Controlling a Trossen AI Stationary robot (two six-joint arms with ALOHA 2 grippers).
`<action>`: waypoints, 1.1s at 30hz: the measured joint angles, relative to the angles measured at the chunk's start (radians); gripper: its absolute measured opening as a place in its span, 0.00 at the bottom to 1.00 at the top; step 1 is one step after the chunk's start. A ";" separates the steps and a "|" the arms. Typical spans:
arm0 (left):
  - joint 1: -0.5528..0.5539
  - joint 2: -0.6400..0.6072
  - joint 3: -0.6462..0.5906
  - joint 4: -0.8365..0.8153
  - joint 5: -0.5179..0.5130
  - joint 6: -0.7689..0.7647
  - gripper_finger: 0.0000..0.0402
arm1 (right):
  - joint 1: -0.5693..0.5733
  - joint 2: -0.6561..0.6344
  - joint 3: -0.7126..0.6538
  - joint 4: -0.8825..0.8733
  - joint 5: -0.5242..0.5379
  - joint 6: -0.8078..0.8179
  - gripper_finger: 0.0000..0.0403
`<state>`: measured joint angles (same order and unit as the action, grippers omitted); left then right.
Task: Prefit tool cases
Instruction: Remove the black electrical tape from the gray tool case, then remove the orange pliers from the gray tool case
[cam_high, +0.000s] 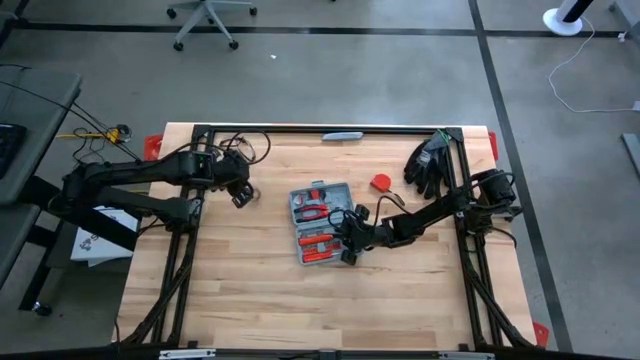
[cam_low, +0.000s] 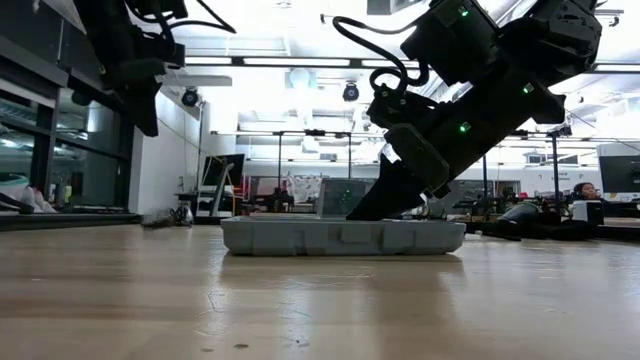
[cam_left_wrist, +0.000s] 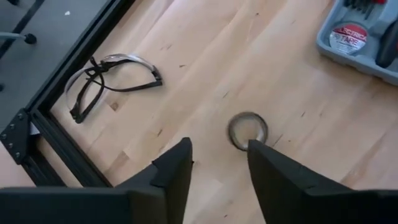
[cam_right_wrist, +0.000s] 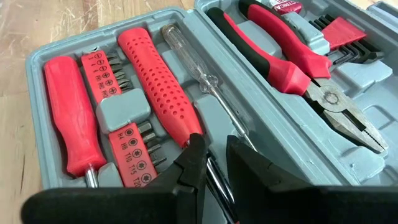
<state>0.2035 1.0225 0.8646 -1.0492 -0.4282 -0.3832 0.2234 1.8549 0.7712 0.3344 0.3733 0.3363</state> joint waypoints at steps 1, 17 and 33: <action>0.000 0.000 0.000 0.000 0.000 -0.001 0.40 | 0.000 0.000 0.000 0.000 0.000 0.000 0.14; -0.075 0.065 -0.182 0.565 0.182 -0.071 0.42 | 0.000 0.000 -0.002 0.020 -0.004 -0.018 0.14; -0.141 0.615 -0.072 0.913 0.131 0.198 0.42 | -0.001 0.002 -0.002 0.039 -0.011 -0.028 0.14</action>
<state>0.0624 1.6378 0.7926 -0.1366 -0.2968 -0.1852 0.2226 1.8567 0.7692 0.3735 0.3618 0.3084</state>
